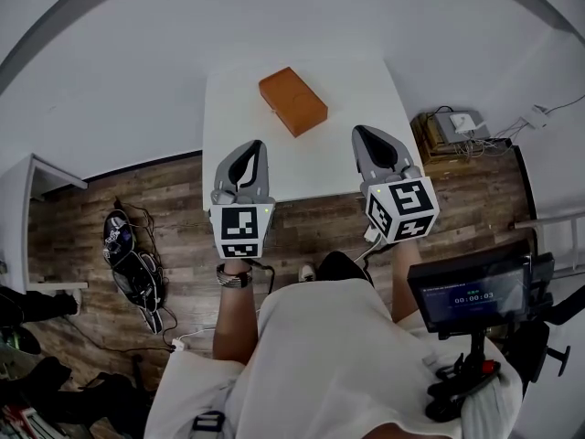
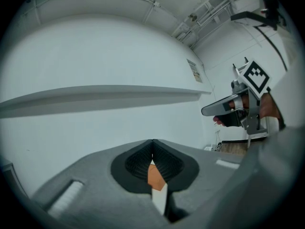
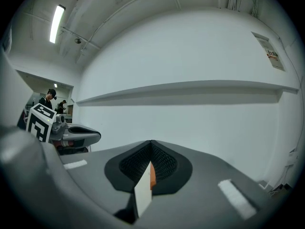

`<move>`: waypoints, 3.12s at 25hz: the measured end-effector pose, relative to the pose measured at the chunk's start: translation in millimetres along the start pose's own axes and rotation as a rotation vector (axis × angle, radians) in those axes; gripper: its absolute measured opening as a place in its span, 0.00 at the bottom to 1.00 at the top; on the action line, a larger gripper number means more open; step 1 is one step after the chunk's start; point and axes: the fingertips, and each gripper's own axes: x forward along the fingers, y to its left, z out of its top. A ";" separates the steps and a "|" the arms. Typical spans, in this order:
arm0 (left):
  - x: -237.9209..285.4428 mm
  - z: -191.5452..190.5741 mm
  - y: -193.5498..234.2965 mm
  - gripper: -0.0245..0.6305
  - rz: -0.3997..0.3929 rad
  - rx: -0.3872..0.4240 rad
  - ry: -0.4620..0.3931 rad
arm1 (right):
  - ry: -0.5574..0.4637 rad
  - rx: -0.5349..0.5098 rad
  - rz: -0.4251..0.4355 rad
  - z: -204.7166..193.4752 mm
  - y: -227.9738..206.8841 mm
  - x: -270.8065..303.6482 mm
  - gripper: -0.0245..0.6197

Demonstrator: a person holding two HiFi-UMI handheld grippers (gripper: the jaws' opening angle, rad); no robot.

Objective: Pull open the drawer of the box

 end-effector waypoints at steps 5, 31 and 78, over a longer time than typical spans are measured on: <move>8.4 -14.4 3.0 0.05 -0.006 -0.012 0.024 | 0.021 0.013 -0.003 -8.2 -4.3 12.1 0.04; 156.1 -131.3 35.3 0.10 -0.076 -0.045 0.220 | 0.242 0.098 0.080 -97.9 -71.2 177.4 0.15; 289.2 -353.7 43.8 0.22 -0.545 -0.001 0.599 | 0.801 0.148 0.224 -303.8 -97.8 332.3 0.29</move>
